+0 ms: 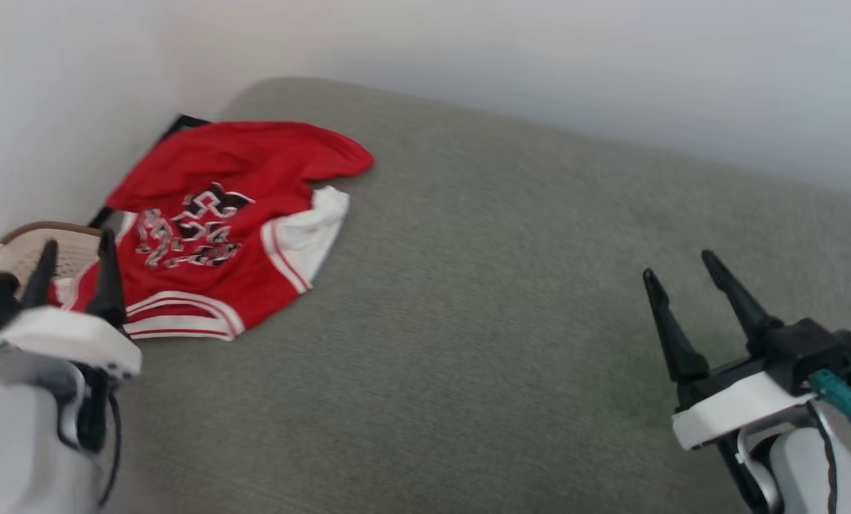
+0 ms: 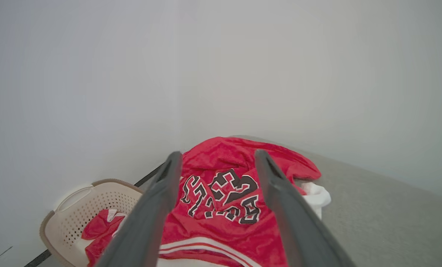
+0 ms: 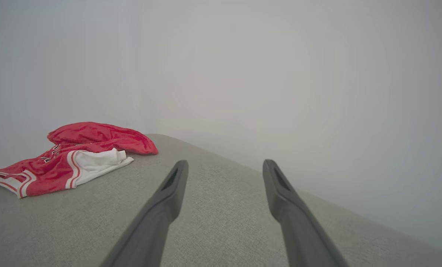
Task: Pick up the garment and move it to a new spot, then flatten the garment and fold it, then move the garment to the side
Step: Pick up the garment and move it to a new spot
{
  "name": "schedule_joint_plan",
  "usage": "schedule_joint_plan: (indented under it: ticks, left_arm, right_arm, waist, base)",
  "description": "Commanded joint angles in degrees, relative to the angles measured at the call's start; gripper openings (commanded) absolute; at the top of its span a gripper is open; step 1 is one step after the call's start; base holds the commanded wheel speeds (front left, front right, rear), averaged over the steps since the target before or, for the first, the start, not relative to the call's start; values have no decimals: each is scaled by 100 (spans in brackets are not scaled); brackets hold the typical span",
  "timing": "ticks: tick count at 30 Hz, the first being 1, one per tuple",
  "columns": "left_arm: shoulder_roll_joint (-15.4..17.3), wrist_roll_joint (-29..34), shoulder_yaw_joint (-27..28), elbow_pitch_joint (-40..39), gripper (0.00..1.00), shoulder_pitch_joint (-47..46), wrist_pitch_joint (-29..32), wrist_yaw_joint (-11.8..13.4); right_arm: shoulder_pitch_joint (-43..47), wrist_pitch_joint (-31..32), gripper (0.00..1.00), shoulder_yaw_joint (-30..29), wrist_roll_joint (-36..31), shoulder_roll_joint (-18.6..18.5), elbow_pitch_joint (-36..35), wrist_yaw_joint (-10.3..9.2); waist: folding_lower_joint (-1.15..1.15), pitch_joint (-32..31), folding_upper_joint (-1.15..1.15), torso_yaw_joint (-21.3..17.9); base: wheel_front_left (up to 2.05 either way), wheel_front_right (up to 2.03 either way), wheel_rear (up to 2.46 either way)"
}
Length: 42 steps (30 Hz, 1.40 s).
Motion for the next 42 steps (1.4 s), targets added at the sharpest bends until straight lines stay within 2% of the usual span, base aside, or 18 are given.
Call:
schedule_joint_plan:
  ticks: [1,6,11,20,25,30,36,37,38,42]
  left_arm:
    - [53,-83,-12,89,100,-134,21,-22]
    - [407,-281,-214,805,100,-899,187,-40]
    - [797,-606,-515,1442,100,-1563,600,-40]
    - [1257,-971,-780,2771,100,-2529,1871,-41]
    - [1306,-1060,-889,3483,100,-2876,2855,-12]
    - [1092,-1050,-1047,3935,100,-2883,3790,84]
    - [969,-1137,-1030,4033,100,-2912,3882,190]
    - [993,-1175,-989,4028,42,-2924,3755,217]
    - [1058,-1162,-989,4008,0,-2953,3639,243]
    - [1345,-1099,-993,3911,0,-3139,3272,222]
  right_arm:
    - [-82,12,100,-12,-6,-16,-46,0]
    - [-244,100,100,-76,-38,-144,-317,0]
    - [-421,178,100,-77,-75,-204,-579,0]
    - [-566,233,100,-135,-178,-227,-867,0]
    - [-584,296,100,-182,-233,-240,-986,0]
    - [-589,369,100,-224,-278,-207,-1105,0]
    - [-654,397,100,-241,-285,-158,-1112,0]
    - [-662,395,100,-247,-294,-144,-1103,0]
    - [-664,389,100,-252,-299,-129,-1084,0]
    - [-596,339,100,-308,-271,-121,-1016,0]
  waist:
    - [0,338,0,-330]
    - [0,842,0,-731]
    - [0,1387,0,-1110]
    - [0,2062,0,-1631]
    - [0,2279,0,-1752]
    - [0,2434,0,-1795]
    - [0,2510,0,-1822]
    - [0,2512,0,-1824]
    - [0,2505,0,-1823]
    - [0,2374,0,-1774]
  base:
    - [0,0,0]
    - [0,0,0]
    - [0,0,0]
    - [0,0,0]
    - [0,0,0]
    - [0,0,0]
    - [0,0,0]
    - [0,0,0]
    - [0,0,0]
    - [0,0,0]
